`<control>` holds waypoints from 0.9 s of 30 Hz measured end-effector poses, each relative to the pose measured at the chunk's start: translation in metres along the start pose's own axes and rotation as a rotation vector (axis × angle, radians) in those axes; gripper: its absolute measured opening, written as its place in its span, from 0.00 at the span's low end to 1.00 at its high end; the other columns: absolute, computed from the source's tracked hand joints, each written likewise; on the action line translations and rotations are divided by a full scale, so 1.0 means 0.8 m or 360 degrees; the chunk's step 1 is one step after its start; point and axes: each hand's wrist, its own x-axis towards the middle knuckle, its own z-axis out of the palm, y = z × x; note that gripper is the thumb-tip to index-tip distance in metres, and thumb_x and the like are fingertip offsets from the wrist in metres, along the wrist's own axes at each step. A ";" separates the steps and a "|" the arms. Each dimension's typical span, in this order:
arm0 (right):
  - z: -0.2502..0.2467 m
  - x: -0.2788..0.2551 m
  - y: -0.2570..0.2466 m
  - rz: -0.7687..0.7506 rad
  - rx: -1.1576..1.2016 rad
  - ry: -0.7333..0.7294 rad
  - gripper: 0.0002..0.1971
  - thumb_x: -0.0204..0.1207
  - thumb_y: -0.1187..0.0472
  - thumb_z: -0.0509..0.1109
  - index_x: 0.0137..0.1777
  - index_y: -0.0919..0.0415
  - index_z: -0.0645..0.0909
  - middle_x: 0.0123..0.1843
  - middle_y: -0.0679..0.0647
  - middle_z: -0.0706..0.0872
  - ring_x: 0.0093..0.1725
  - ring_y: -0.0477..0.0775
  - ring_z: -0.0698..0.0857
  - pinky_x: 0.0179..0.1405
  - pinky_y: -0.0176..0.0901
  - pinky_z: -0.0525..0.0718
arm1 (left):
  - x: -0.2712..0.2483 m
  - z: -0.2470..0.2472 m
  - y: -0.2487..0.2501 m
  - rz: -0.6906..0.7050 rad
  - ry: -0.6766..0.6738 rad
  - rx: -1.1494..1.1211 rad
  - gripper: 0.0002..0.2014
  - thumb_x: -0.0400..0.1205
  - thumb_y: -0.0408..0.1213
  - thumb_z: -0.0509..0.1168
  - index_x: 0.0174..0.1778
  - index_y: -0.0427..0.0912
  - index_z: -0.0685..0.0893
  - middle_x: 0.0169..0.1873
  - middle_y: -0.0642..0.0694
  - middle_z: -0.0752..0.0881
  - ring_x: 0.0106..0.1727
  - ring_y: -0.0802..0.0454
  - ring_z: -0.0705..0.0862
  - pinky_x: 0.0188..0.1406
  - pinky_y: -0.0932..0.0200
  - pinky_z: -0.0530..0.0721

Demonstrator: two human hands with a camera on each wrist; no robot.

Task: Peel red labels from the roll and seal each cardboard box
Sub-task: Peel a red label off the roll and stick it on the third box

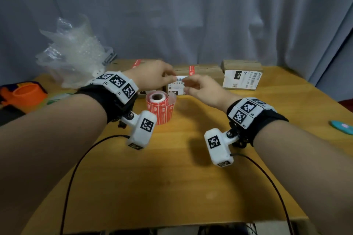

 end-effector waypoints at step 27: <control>0.002 -0.010 0.024 0.0102 0.0221 0.0111 0.12 0.79 0.60 0.67 0.52 0.71 0.82 0.59 0.58 0.86 0.58 0.52 0.83 0.50 0.32 0.79 | -0.015 0.068 -0.012 -0.0087 0.0103 -0.0756 0.04 0.82 0.42 0.64 0.48 0.48 0.83 0.39 0.60 0.82 0.47 0.57 0.84 0.44 0.66 0.82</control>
